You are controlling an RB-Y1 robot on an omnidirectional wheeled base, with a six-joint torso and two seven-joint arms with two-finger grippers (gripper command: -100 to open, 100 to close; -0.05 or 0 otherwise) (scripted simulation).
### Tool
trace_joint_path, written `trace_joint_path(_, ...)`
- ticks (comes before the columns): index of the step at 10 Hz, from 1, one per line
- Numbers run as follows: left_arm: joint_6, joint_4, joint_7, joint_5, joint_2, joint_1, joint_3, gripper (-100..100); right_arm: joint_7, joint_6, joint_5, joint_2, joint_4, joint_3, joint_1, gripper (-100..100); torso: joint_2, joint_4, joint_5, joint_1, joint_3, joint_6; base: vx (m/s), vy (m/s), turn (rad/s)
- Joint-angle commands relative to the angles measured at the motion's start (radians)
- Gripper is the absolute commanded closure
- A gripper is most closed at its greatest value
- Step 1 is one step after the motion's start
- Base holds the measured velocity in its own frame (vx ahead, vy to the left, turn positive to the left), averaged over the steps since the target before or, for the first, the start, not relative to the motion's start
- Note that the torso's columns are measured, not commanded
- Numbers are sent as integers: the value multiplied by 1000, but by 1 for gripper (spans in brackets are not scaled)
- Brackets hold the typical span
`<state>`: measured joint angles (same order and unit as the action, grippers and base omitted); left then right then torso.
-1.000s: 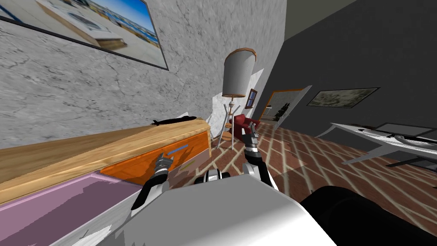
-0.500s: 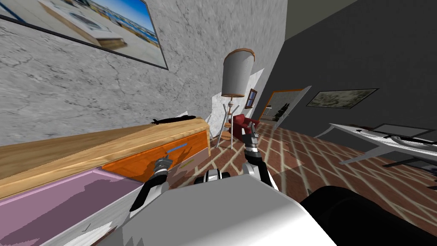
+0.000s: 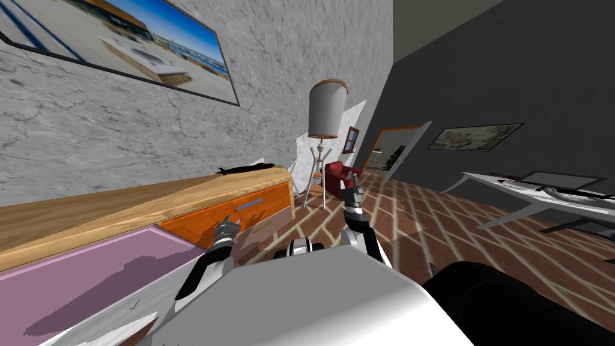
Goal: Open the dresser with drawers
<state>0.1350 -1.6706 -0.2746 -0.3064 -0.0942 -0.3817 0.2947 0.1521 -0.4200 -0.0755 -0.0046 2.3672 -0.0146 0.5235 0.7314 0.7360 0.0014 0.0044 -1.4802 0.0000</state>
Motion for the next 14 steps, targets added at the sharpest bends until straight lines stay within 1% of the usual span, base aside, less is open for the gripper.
trace_joint_path(1,-25,-25,-6,-8,-18,-6,11,-100,0,0,0,0,0,0,0,0,2,1,-1,-2,1,0,125,42,-1)
trace_joint_path(3,-44,-36,-10,-13,-24,-6,19,-100,0,0,0,0,0,0,0,0,4,1,-2,-5,3,0,148,44,0)
trace_joint_path(4,-54,-36,-11,-15,12,-5,22,-100,0,0,0,0,0,0,0,0,6,2,-1,-4,4,0,140,61,0)
trace_joint_path(5,-56,-35,-11,-15,30,-4,23,-100,0,0,0,0,0,0,0,0,7,2,-1,-4,5,0,102,53,-1)
trace_joint_path(6,-53,-35,-12,-15,16,-5,22,-100,0,0,0,0,0,0,0,0,9,3,-1,-5,6,0,42,22,-2)
trace_joint_path(7,-60,-35,-13,-17,16,0,27,-100,0,0,0,0,0,0,0,0,12,3,-2,-6,7,0,102,41,-13)
trace_joint_path(8,-56,-34,-13,-17,16,-2,24,-100,0,0,0,0,0,0,0,0,7,2,-2,-4,5,0,63,26,-6)
trace_joint_path(9,-56,-34,-13,-17,15,-2,25,100,0,0,0,0,0,0,0,0,7,2,-1,-5,4,0,9,4,1)
trace_joint_path(10,-59,-46,-15,-18,15,-12,22,100,0,0,0,0,0,0,0,0,9,3,-2,-6,6,0,-78,-63,-14)
trace_joint_path(11,-60,-54,-16,-20,15,-19,20,100,0,0,0,0,0,0,0,0,16,7,-6,-11,9,-2,-129,-96,26)
trace_joint_path(12,-61,-59,-16,-20,15,-22,19,100,0,0,0,0,0,0,0,0,18,7,-5,-12,11,-1,-151,-88,12)
trace_joint_path(14,-64,-75,-19,-22,15,-35,15,100,0,0,0,0,0,0,-1,0,14,8,-7,-8,8,-2,-164,-87,4)
